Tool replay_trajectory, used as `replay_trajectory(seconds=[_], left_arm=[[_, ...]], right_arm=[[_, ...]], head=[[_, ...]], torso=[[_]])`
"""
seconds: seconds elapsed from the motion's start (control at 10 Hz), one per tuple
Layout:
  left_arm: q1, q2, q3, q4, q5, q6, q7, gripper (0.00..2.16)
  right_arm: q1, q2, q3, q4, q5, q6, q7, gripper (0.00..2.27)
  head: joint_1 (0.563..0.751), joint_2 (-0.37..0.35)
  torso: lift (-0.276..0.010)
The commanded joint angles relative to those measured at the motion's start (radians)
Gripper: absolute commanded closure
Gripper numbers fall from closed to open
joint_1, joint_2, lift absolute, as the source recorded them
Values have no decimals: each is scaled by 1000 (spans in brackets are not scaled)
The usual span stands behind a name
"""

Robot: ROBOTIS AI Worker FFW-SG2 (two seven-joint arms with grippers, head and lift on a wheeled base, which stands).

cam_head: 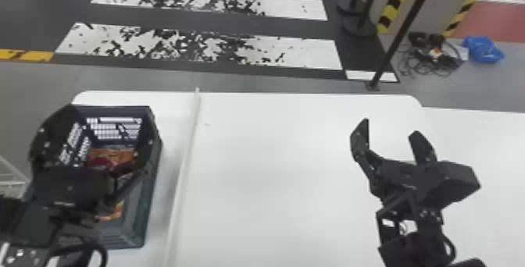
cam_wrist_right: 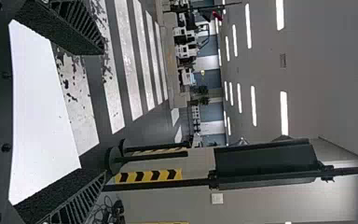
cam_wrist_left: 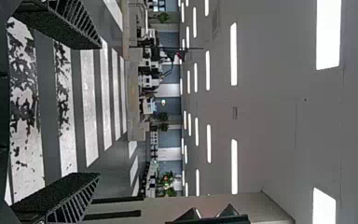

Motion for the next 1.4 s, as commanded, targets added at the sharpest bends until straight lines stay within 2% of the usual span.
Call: replay_trajectory(seconds=[0.0,1.3], left_arm=[[0,0,0,0,0,0,0,-2],[0,0,0,0,0,0,0,-2]], right_arm=[[0,0,0,0,0,0,0,-2],[0,0,0,0,0,0,0,-2]], head=[[695,-96],[695,-96]], torso=[[-29],[-29]])
